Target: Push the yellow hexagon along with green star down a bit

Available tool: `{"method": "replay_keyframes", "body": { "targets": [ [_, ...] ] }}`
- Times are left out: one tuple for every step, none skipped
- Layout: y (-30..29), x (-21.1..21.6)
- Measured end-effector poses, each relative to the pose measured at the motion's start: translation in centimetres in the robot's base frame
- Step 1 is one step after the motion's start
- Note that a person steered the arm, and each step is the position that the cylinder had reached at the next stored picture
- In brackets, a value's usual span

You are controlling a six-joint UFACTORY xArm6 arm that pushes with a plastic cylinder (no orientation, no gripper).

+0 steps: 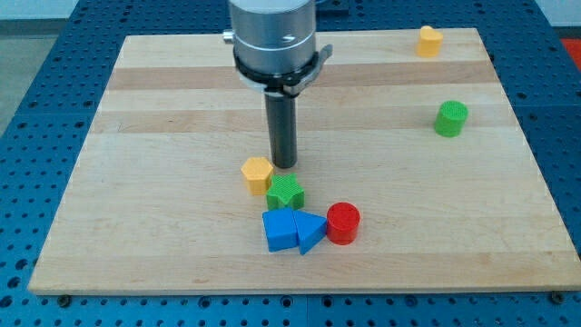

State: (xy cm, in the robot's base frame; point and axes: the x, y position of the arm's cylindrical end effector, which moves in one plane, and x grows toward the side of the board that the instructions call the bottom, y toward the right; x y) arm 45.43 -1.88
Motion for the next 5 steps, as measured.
{"method": "replay_keyframes", "body": {
  "targets": [
    [1.1, -2.4],
    [-1.4, -2.4],
    [-4.2, -1.5],
    [-5.3, -0.3],
    [-5.4, 1.0]
  ]
}}
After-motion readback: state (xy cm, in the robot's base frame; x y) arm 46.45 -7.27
